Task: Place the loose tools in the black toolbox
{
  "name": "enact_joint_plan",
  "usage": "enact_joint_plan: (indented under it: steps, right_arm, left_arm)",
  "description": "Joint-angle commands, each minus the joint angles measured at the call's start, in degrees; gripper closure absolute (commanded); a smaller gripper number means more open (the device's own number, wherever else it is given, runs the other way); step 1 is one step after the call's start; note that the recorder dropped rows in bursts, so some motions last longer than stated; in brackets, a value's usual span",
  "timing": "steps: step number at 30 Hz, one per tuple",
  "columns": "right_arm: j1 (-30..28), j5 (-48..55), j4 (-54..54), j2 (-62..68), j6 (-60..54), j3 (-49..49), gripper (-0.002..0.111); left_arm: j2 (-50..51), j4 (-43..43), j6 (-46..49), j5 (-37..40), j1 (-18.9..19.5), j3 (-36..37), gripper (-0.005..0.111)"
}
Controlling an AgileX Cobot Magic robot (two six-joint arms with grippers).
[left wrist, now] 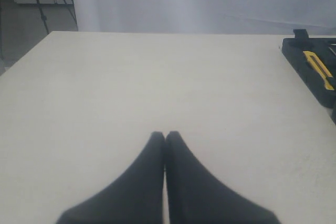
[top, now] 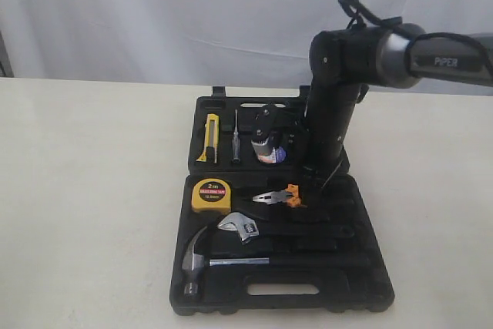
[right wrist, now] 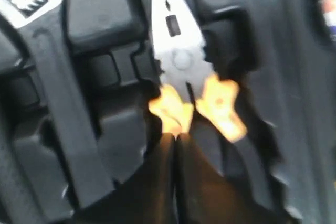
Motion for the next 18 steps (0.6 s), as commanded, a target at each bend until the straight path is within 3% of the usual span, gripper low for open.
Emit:
enact_joint_plan:
  steps: [1,11,18]
  right_arm:
    - [-0.3,-1.7,0.9,2.1,0.2,-0.1,0.108]
    - [-0.4,-0.8,-0.7,-8.9,1.1,-0.1,0.108]
    - [-0.4,7.4,9.9,-12.2,-0.3,-0.1,0.108]
  left_arm:
    - [-0.1,0.0,-0.1,-0.6,-0.3,0.1,0.107]
    - [-0.1,0.0,-0.1,-0.6,-0.3,0.1,0.107]
    - [-0.1,0.0,-0.1,-0.6,-0.3,0.1,0.107]
